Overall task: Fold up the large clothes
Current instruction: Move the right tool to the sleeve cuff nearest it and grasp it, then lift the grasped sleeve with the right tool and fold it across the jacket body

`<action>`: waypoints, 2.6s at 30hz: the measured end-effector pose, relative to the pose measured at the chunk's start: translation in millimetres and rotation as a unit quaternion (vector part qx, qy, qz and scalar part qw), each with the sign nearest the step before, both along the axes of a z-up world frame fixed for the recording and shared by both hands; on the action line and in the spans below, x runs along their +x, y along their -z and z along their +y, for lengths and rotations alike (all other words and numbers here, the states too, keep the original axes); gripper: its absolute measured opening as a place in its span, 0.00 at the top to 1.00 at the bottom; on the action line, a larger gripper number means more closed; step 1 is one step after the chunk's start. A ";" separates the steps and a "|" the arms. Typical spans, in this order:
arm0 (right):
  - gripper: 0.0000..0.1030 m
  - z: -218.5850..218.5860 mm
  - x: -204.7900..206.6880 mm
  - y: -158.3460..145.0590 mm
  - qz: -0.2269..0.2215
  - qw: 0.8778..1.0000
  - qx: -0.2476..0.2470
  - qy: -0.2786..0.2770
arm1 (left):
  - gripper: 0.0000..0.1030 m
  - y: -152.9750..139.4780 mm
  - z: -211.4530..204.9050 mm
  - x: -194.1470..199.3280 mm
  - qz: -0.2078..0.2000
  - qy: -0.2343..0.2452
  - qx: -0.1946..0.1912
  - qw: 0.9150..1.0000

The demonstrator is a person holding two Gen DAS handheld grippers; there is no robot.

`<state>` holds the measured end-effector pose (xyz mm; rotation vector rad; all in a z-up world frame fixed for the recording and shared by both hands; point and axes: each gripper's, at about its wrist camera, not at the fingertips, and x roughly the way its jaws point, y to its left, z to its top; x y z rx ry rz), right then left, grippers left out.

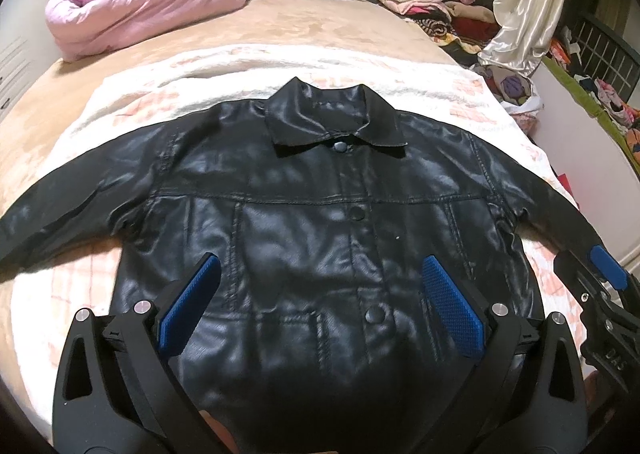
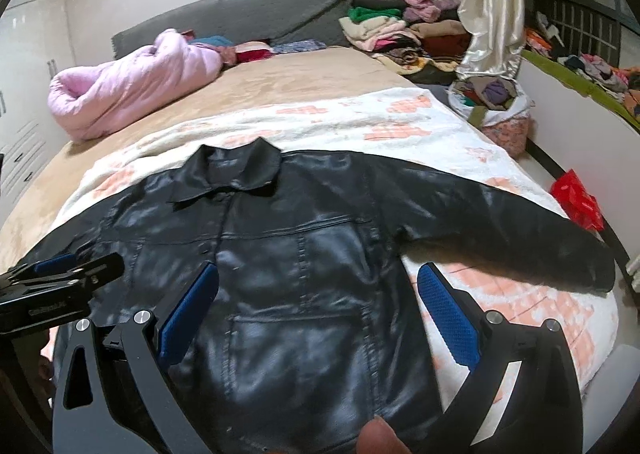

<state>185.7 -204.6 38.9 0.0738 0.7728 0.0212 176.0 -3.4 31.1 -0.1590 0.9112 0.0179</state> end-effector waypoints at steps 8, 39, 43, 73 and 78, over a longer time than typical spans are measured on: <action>0.04 -43.0 21.9 15.6 0.012 0.999 0.006 0.051 | 0.08 10.6 -24.8 29.1 0.015 0.022 0.005 1.000; 0.04 -310.9 22.8 119.2 0.053 0.883 0.209 0.416 | 0.08 55.9 -92.9 121.9 0.045 0.070 0.003 0.997; 0.04 -340.2 18.0 130.8 0.013 0.854 0.285 0.436 | 0.08 56.8 -95.8 127.0 0.045 0.071 -0.003 0.996; 0.94 -235.0 93.9 -57.8 -0.193 0.949 0.233 0.090 | 0.08 9.9 -11.2 115.0 0.019 0.043 -0.103 0.994; 0.95 -161.7 108.0 -85.6 -0.202 0.959 0.198 -0.003 | 0.08 -3.5 27.2 101.8 -0.002 0.020 -0.123 0.992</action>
